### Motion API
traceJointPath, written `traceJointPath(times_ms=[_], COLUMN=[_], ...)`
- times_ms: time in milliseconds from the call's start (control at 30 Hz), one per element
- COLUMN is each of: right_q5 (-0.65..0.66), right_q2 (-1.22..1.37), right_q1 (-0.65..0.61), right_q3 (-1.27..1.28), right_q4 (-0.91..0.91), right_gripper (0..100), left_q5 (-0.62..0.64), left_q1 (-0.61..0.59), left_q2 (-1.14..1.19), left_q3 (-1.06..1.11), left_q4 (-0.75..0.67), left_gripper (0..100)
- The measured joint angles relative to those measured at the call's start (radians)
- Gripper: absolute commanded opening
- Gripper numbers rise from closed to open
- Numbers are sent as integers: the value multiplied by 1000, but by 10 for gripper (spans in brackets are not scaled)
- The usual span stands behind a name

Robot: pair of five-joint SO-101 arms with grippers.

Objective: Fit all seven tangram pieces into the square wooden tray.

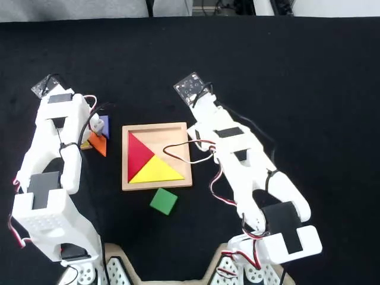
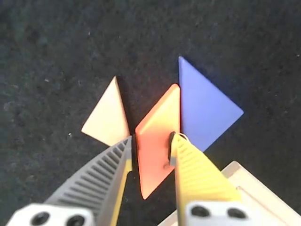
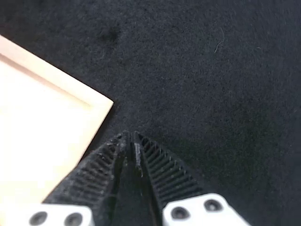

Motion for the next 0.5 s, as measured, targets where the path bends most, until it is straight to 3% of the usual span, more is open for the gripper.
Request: traceJointPath(times_ms=[233,500], right_q5=[5,8], right_q2=[0,0], right_q1=[0,0], right_q3=[0,0], right_q4=[0,0], right_gripper=[11,11], left_q5=[0,18], left_q1=[5,9], left_q2=[-3,14], left_q3=[44,25], left_q4=[-83,-49], left_gripper=[148,149])
